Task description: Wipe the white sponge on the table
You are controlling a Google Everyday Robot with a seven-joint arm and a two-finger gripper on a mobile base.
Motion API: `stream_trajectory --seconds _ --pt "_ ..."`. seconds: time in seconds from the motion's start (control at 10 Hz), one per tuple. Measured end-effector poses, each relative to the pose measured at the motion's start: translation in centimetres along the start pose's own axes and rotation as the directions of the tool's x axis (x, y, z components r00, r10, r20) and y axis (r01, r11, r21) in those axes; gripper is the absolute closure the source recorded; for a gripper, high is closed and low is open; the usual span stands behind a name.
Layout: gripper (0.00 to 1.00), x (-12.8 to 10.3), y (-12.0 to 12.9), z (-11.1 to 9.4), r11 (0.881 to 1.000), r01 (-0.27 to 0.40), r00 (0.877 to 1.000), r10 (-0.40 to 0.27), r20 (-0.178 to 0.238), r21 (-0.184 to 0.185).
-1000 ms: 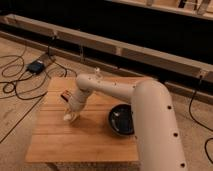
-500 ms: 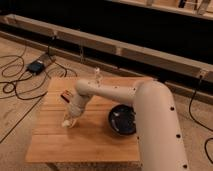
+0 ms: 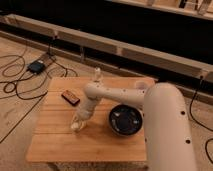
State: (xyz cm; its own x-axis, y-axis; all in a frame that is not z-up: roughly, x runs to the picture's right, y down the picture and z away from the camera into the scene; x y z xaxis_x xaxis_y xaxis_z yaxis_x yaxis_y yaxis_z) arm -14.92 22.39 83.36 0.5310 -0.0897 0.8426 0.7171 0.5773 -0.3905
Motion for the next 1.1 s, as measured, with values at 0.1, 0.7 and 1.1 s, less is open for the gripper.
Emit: stream_trajectory --seconds 0.1,0.7,1.1 --pt "1.00 1.4 0.6 -0.8 0.999 -0.036 0.999 0.037 -0.020 0.016" --pt "1.00 8.3 1.2 -4.8 0.991 -0.110 0.984 0.119 -0.131 0.075" --pt "1.00 9.6 -3.5 -4.9 0.990 -0.067 0.987 0.084 -0.137 0.127"
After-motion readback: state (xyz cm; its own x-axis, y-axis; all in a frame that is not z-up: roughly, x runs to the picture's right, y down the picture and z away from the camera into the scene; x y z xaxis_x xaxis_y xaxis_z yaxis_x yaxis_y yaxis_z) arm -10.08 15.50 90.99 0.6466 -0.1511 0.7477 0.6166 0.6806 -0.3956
